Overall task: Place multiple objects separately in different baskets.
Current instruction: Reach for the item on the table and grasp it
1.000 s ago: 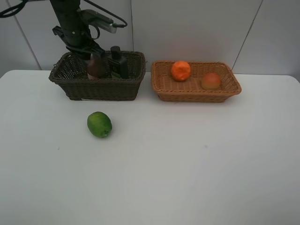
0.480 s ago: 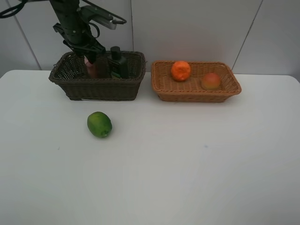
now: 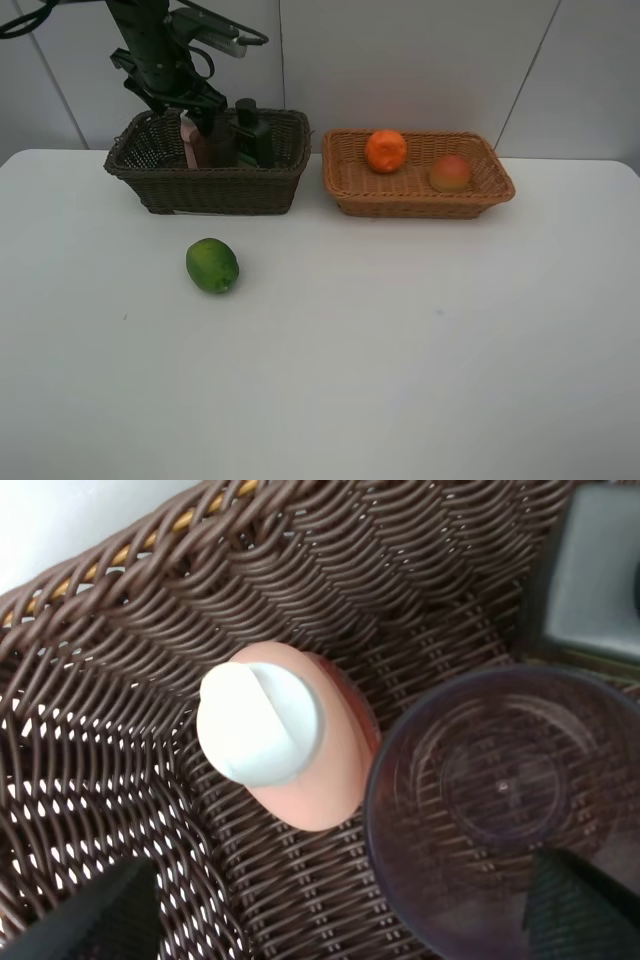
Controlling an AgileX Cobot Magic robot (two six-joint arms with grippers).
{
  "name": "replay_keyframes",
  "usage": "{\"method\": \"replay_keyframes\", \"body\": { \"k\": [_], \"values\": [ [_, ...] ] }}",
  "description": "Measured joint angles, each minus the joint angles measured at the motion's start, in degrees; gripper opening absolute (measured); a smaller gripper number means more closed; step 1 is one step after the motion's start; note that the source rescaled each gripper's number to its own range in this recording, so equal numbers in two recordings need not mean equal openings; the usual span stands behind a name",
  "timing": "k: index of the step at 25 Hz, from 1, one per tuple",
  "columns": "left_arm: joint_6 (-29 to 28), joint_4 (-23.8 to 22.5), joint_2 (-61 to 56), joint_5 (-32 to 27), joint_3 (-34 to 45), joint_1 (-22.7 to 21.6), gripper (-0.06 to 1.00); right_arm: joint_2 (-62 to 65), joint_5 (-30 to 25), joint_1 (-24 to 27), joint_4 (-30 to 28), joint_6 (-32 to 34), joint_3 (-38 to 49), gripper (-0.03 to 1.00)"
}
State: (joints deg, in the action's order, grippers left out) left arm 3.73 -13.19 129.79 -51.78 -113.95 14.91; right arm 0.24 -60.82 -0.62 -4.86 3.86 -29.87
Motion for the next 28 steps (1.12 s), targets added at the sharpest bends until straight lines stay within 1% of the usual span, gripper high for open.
{"method": "replay_keyframes", "body": {
  "k": [7,10,17,23,28],
  "values": [
    [-0.09,0.0,0.0,0.0,0.0,0.0,0.95,0.0,0.0,0.0,0.0,0.0,0.0,0.86],
    [-0.58,0.0,-0.12,-0.93,0.0,0.0,0.95,0.0,0.0,0.0,0.0,0.0,0.0,0.86],
    [-4.67,0.06,-4.4,-8.43,0.04,1.27,0.95,0.0,0.0,0.0,0.0,0.0,0.0,0.86],
    [-5.68,1.3,-10.21,-16.27,0.04,4.38,0.95,0.0,0.0,0.0,0.0,0.0,0.0,0.86],
    [-5.73,4.25,-14.82,-16.59,0.19,7.55,0.95,0.0,0.0,0.0,0.0,0.0,0.0,0.86]
  ]
}}
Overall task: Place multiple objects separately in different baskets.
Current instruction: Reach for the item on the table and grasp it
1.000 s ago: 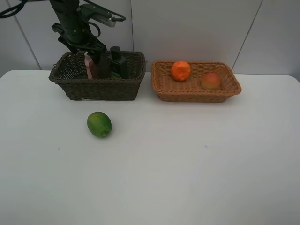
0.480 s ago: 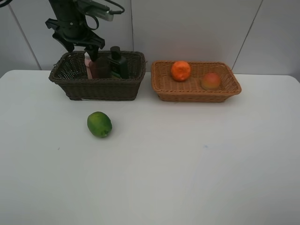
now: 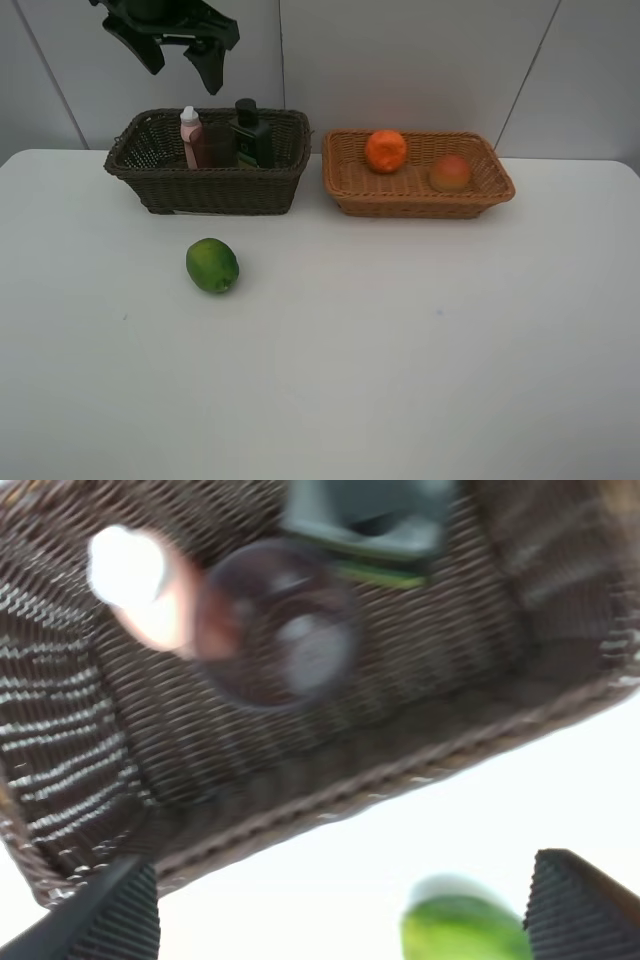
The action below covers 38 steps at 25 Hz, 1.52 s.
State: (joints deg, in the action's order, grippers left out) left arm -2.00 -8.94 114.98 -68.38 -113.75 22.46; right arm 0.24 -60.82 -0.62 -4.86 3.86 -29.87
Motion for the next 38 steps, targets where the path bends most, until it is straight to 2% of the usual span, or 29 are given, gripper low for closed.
{"method": "replay_keyframes", "body": {
  "k": [6,11,18,24,32,38],
  "values": [
    [-1.51,1.6,-3.81,-0.05,1.33,4.04,0.95,0.0,0.0,0.0,0.0,0.0,0.0,0.86],
    [-3.81,1.67,-8.48,-0.05,8.74,6.62,0.95,0.0,0.0,0.0,0.0,0.0,0.0,0.86],
    [-19.53,3.79,-11.6,0.05,18.38,7.83,0.95,0.0,0.0,0.0,0.0,0.0,0.0,0.86],
    [-30.54,3.69,-11.6,0.0,22.57,7.78,0.95,0.0,0.0,0.0,0.0,0.0,0.0,0.86],
    [-36.48,5.31,-11.6,-0.05,23.84,7.78,0.95,0.0,0.0,0.0,0.0,0.0,0.0,0.86],
    [-44.79,1.96,-11.6,-0.05,23.84,7.78,0.95,0.0,0.0,0.0,0.0,0.0,0.0,0.86]
  ]
}}
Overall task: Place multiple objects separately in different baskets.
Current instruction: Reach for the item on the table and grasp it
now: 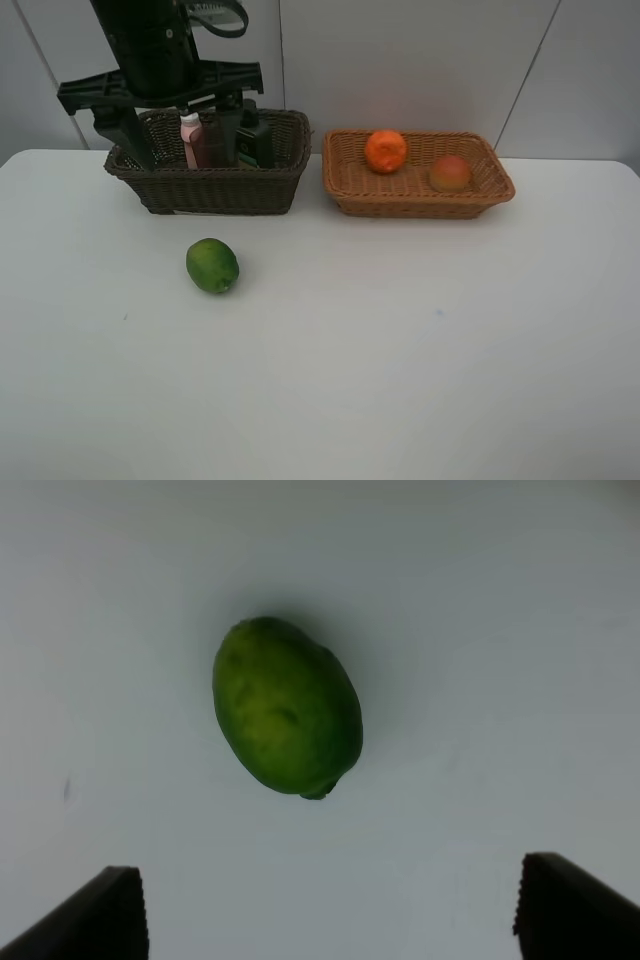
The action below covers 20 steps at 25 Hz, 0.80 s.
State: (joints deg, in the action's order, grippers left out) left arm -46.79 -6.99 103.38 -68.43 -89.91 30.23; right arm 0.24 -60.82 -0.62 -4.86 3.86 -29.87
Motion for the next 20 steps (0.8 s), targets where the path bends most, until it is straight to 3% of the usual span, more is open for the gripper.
{"method": "replay_keyframes", "body": {
  "k": [4,14,20],
  "values": [
    [-3.78,-0.05,0.8,0.0,0.0,0.0,0.95,0.0,0.0,0.0,0.0,0.0,0.0,0.86],
    [-3.37,2.44,8.22,0.0,0.49,-0.13,0.95,0.0,0.0,0.0,0.0,0.0,0.0,0.86],
    [-3.37,2.79,8.79,0.48,6.72,-1.65,0.95,0.0,0.0,0.0,0.0,0.0,0.0,0.86]
  ]
}}
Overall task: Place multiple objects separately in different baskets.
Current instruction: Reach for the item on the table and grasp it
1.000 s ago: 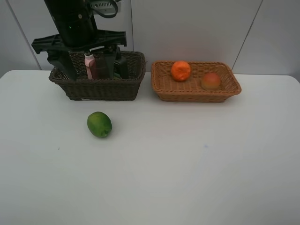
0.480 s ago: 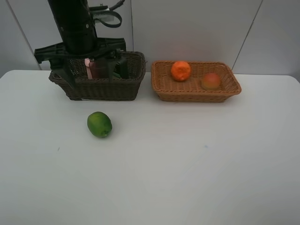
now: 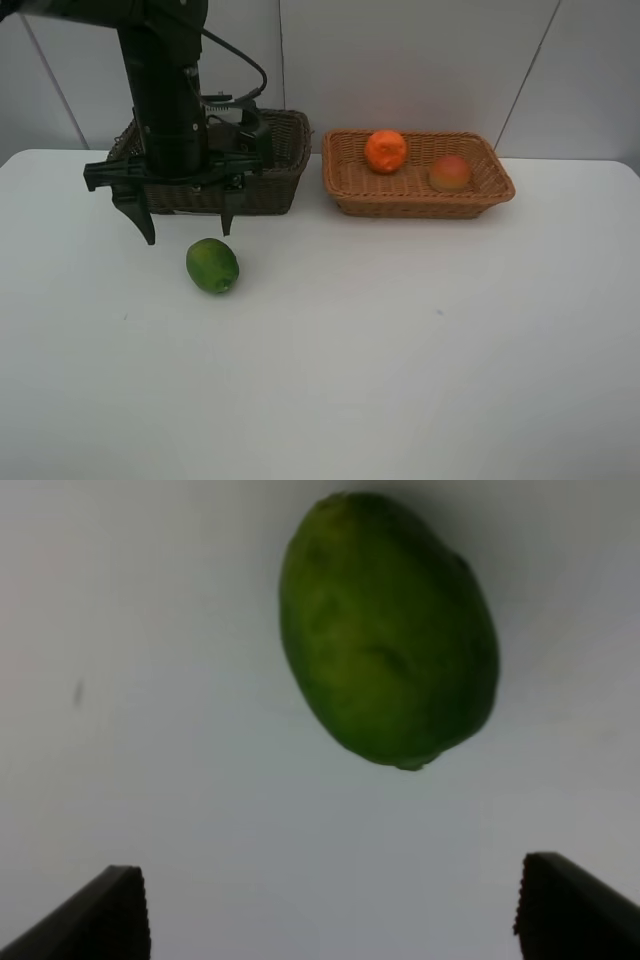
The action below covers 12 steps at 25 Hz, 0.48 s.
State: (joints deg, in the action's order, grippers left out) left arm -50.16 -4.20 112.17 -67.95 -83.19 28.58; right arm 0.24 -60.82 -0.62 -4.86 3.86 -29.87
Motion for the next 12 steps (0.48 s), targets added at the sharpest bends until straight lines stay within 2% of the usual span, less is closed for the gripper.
{"method": "replay_keyframes", "body": {
  "k": [5,12],
  "values": [
    [-0.84,0.0,0.07,5.99,3.94,-1.04,0.95,0.0,0.0,0.0,0.0,0.0,0.0,0.86],
    [-1.5,-0.1,2.35,13.39,5.25,-1.08,0.95,0.0,0.0,0.0,0.0,0.0,0.0,0.86]
  ]
}}
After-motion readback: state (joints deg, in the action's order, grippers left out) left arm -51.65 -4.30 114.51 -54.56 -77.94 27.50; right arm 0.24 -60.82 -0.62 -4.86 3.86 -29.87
